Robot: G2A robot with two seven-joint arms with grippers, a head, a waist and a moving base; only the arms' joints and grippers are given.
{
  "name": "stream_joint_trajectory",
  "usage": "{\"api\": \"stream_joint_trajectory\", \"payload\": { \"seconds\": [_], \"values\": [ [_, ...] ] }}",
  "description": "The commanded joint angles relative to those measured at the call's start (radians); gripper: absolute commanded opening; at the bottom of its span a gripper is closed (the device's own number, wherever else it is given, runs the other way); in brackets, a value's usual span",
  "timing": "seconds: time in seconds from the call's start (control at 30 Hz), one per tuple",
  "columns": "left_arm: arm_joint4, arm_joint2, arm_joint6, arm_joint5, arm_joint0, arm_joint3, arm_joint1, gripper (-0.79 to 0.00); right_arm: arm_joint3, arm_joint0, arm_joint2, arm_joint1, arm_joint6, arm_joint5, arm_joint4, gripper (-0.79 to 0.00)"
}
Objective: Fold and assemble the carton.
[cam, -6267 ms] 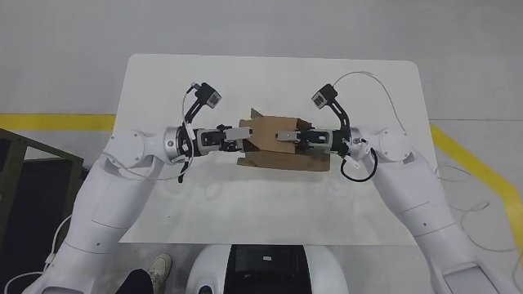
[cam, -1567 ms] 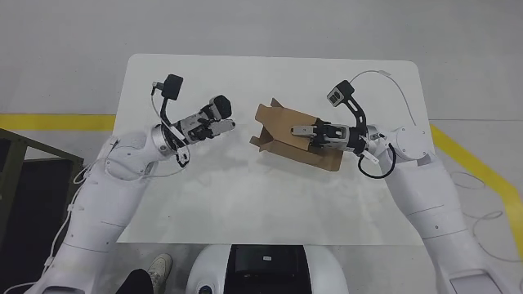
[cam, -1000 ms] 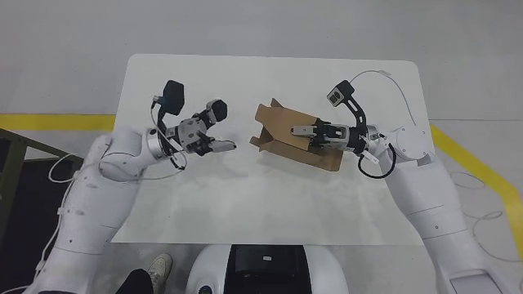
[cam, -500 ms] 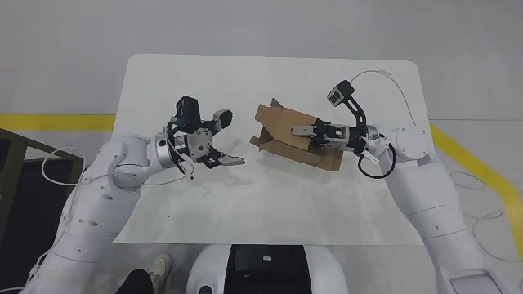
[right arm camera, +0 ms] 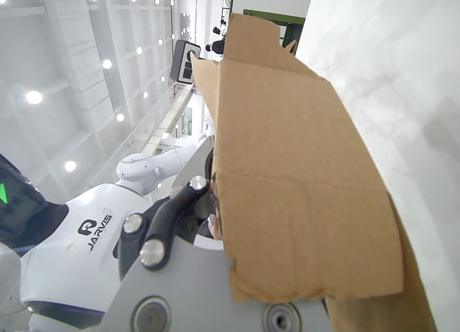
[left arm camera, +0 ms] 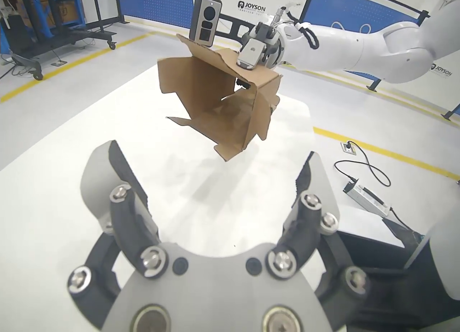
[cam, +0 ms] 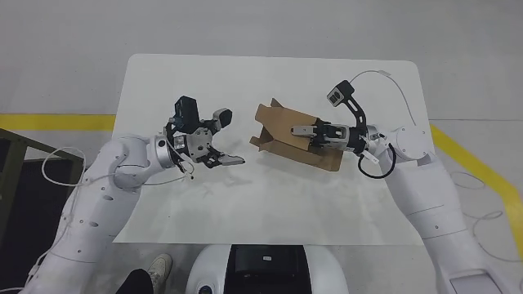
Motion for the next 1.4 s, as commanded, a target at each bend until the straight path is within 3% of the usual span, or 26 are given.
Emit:
{"api": "stream_joint_trajectory", "payload": {
  "seconds": [0.0, 0.13, 0.33, 0.57, 0.87, 1.1, 1.37],
  "values": [
    [0.054, 0.015, -0.032, 0.018, -0.007, 0.01, -0.001, 0.0, 0.0, 0.0, 0.0, 0.0, 0.0, 0.0, 0.0, -0.785],
    [0.024, 0.075, 0.021, -0.013, -0.019, 0.048, -0.007, 0.0, 0.0, 0.0, 0.0, 0.0, 0.0, 0.0, 0.0, -0.785],
    [0.16, 0.139, 0.134, -0.013, -0.04, 0.053, 0.019, 0.0, 0.0, 0.0, 0.0, 0.0, 0.0, 0.0, 0.0, -0.785],
    [0.498, 0.253, 0.451, -0.013, -0.084, 0.127, 0.05, 0.0, 0.0, 0.0, 0.0, 0.0, 0.0, 0.0, 0.0, -0.785],
    [0.764, 0.353, 0.811, -0.013, -0.181, 0.221, 0.049, 0.0, 0.0, 0.0, 0.0, 0.0, 0.0, 0.0, 0.0, -0.785],
    [0.802, 0.399, 0.875, 0.001, -0.243, 0.286, 0.025, 0.0, 0.0, 0.0, 0.0, 0.0, 0.0, 0.0, 0.0, -0.785],
    [0.83, 0.441, 0.897, -0.011, -0.281, 0.273, 0.006, 0.0, -0.028, -0.015, -0.002, 0.001, -0.027, 0.004, -0.014, -0.785]
  ]
}}
